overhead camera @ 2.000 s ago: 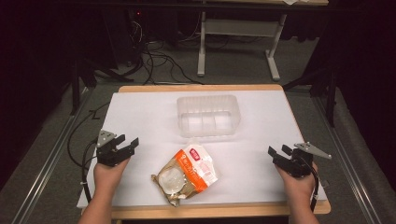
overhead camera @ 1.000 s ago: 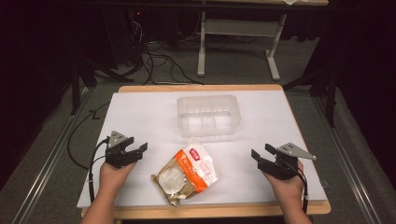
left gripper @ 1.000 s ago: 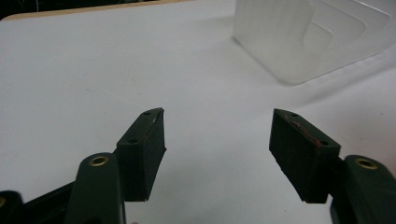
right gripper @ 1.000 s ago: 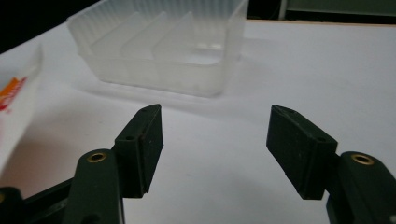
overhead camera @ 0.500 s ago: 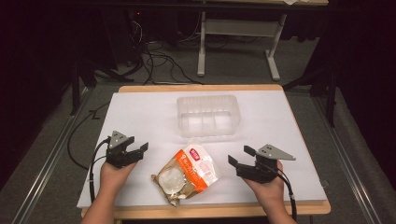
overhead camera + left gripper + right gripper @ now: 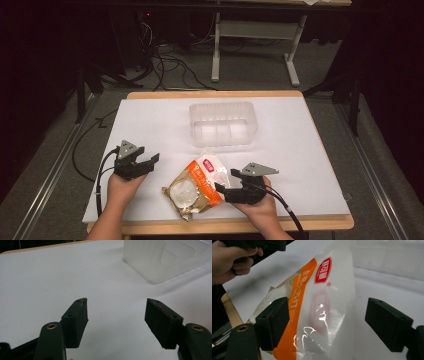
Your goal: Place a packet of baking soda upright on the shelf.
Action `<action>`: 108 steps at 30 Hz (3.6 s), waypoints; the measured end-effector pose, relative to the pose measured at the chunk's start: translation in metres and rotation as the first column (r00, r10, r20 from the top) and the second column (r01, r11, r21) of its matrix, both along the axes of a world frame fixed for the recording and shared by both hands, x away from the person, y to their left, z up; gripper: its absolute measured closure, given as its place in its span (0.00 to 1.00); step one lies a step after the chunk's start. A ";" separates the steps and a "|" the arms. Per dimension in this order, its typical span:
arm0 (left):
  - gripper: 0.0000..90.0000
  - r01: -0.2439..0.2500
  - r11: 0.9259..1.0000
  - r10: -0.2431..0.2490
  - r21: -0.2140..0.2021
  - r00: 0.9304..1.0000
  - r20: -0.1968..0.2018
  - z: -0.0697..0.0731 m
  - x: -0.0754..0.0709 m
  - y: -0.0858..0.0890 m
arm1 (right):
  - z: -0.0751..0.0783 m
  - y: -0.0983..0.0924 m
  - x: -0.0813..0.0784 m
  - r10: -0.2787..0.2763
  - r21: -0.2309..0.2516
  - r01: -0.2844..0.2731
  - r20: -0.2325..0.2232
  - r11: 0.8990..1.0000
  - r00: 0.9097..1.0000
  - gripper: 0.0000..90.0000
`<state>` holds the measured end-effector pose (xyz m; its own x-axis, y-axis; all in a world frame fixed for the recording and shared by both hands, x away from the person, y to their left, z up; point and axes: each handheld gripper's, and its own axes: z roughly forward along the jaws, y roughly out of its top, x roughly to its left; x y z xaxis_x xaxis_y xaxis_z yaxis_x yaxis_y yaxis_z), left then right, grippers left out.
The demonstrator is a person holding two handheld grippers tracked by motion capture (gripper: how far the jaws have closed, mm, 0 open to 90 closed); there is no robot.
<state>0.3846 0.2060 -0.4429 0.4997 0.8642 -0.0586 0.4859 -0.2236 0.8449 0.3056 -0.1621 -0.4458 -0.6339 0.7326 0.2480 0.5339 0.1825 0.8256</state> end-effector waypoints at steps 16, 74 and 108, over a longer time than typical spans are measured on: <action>0.39 0.002 1.000 -0.002 -0.002 1.000 -0.001 0.001 0.000 0.002 | -0.011 -0.001 -0.005 0.062 0.097 -0.060 -0.019 0.994 0.998 0.62; 0.39 -0.008 1.000 0.008 0.001 1.000 -0.010 -0.001 0.001 0.003 | 0.073 -0.134 -0.009 -0.196 0.028 0.199 0.348 0.980 0.917 1.00; 0.39 0.017 1.000 -0.017 -0.001 1.000 -0.003 0.001 0.000 0.003 | 0.035 -0.081 -0.020 -0.188 -0.078 0.223 0.316 0.972 0.930 0.72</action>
